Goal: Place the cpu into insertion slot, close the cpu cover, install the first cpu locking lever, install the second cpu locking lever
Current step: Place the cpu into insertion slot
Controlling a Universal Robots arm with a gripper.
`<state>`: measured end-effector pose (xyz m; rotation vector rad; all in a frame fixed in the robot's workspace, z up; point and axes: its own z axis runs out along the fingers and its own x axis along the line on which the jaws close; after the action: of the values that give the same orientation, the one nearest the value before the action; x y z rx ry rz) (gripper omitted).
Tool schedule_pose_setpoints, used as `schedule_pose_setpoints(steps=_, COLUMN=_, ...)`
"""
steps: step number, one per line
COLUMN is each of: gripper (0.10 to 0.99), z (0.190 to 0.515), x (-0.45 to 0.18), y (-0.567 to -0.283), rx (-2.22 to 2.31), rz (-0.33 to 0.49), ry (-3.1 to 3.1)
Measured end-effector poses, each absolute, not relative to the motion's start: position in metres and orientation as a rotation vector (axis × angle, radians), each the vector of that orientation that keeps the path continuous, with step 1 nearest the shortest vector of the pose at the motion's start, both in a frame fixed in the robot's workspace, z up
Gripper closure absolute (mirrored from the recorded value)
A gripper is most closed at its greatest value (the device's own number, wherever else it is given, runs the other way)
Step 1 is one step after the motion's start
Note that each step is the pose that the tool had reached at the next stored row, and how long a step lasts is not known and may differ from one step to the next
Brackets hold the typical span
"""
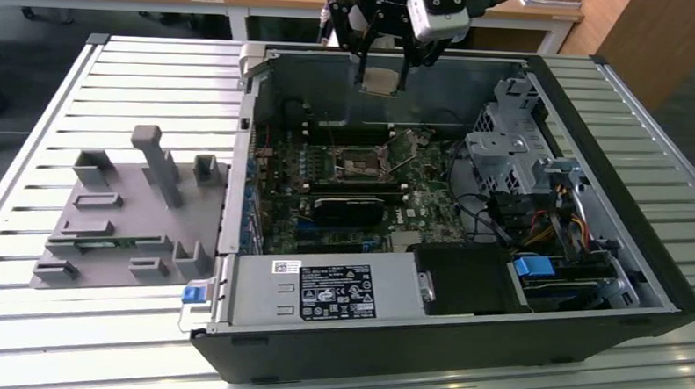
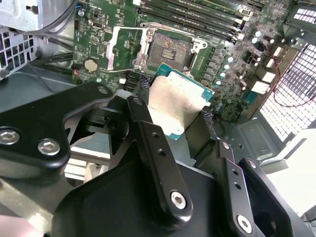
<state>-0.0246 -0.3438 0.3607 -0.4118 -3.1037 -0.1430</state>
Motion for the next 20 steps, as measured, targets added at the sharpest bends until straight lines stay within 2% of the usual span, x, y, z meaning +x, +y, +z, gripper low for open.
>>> schedule_pose_setpoints(steps=20, gripper=0.545, z=0.3607, x=-0.0246, y=-0.3438, rx=-0.498, rz=-0.143, ry=-3.094)
